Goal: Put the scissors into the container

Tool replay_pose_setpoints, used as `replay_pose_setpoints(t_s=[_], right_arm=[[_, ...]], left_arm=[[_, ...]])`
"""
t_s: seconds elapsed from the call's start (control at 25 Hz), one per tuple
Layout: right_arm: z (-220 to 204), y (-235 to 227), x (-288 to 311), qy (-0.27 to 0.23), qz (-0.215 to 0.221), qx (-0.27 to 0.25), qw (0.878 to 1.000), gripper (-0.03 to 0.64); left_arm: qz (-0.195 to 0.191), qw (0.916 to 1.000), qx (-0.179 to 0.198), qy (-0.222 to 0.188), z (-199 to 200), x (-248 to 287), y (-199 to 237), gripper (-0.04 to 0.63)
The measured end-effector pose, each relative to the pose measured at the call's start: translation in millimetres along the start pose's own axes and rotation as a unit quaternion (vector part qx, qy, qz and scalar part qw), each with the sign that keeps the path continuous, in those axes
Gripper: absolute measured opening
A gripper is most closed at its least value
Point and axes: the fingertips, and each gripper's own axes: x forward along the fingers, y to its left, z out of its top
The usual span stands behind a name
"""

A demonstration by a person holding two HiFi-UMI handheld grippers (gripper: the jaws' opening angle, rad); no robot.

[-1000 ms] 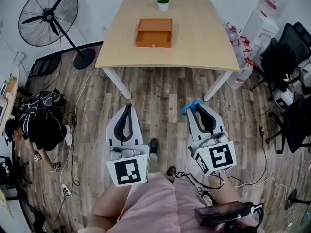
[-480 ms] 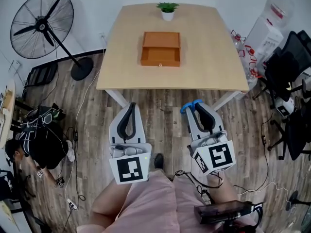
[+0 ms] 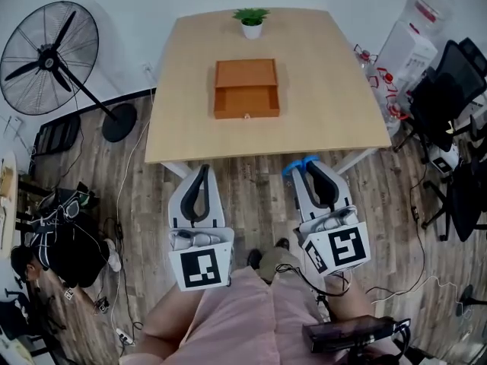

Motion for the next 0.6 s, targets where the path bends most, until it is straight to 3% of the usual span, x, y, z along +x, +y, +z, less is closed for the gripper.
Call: replay_pose_setpoints(t_s=[0.6], right_arm=[[-11.3, -50.2, 59.2, 0.014, -0.006, 0.014, 1.0, 0.075]], left_arm=[[-0.02, 0.9992, 0.0, 0.035, -29.6, 73.0, -9.2, 0.005]])
